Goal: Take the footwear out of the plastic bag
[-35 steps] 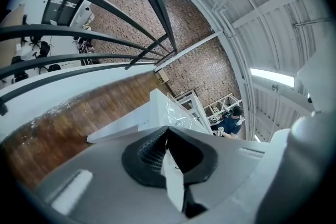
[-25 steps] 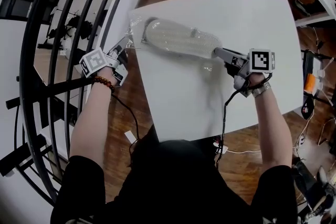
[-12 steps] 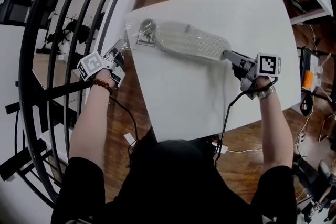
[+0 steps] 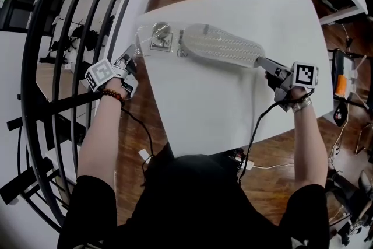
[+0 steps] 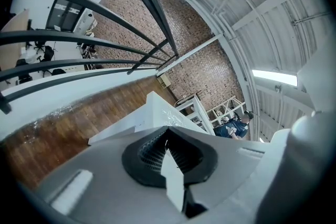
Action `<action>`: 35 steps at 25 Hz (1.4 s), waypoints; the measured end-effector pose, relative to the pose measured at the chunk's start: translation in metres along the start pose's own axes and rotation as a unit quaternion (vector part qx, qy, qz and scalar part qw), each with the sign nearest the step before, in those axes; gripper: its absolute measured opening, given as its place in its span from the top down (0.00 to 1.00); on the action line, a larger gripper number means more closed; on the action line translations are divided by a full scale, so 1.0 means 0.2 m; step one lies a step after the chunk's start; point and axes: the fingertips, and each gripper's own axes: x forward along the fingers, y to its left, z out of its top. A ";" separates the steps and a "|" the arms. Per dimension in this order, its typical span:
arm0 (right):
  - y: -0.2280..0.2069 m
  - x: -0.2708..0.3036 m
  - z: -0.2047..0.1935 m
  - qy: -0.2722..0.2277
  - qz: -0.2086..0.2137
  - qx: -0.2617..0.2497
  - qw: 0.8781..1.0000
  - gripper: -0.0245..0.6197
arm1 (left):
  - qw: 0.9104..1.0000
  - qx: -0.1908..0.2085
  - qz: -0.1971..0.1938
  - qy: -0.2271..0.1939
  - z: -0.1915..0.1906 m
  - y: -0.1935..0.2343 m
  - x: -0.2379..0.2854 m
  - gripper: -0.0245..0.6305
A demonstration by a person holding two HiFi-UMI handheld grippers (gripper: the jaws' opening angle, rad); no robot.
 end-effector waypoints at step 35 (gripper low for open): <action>-0.28 -0.47 0.02 -0.108 -0.065 0.033 0.991 0.87 | 1.000 0.002 0.019 -0.006 -0.02 0.02 -0.01 0.94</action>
